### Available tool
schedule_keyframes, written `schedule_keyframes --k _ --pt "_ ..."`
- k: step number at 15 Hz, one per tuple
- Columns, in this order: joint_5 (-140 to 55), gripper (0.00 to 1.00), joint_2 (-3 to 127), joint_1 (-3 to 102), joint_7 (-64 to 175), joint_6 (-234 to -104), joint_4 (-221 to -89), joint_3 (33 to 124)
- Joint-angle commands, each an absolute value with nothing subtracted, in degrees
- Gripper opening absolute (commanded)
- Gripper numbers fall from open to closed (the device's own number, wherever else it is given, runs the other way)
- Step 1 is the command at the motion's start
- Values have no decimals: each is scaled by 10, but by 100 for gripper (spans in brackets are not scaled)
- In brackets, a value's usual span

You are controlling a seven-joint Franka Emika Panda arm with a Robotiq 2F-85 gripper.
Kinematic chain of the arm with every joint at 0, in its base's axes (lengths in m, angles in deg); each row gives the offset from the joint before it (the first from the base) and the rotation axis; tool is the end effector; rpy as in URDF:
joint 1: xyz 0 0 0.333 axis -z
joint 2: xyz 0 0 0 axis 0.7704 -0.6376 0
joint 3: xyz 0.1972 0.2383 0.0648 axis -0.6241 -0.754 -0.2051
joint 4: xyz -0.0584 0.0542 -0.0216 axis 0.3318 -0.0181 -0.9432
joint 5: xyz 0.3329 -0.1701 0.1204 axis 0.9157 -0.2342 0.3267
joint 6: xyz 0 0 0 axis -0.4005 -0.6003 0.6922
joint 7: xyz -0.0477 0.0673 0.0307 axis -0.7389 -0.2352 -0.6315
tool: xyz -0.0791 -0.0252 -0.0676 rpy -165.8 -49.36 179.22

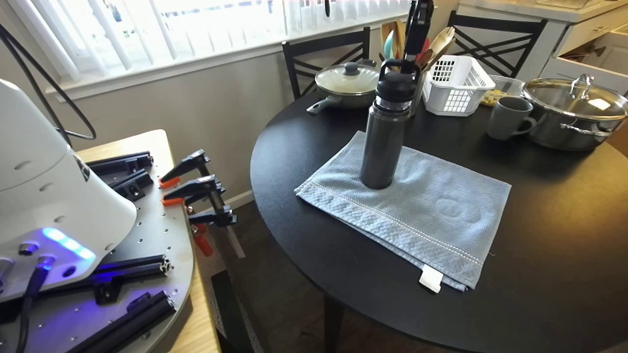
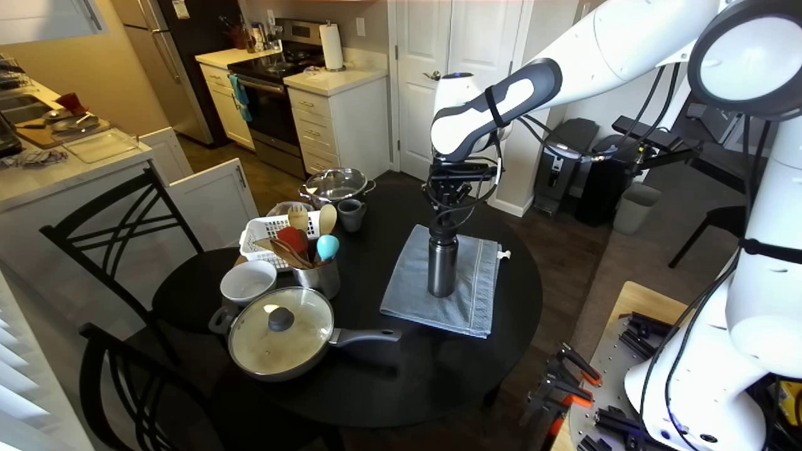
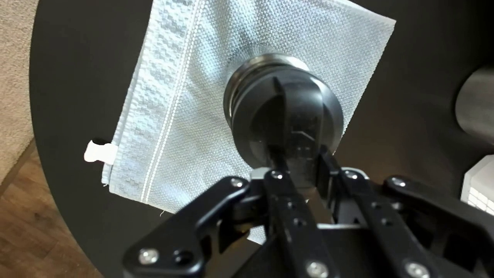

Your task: Put the lid on the bottle

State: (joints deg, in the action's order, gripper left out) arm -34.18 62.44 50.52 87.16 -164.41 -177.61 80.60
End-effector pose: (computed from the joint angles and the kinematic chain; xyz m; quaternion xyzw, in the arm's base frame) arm 0.5935 -0.0606 0.3190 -0.9234 0.3834 0.0085 0.0174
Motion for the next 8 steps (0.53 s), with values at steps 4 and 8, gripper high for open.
schedule_keyframes --k 4,8 --pt "-357 6 626 496 885 -1649 -1790 808" --pt "-368 6 620 495 891 -1655 -1805 814"
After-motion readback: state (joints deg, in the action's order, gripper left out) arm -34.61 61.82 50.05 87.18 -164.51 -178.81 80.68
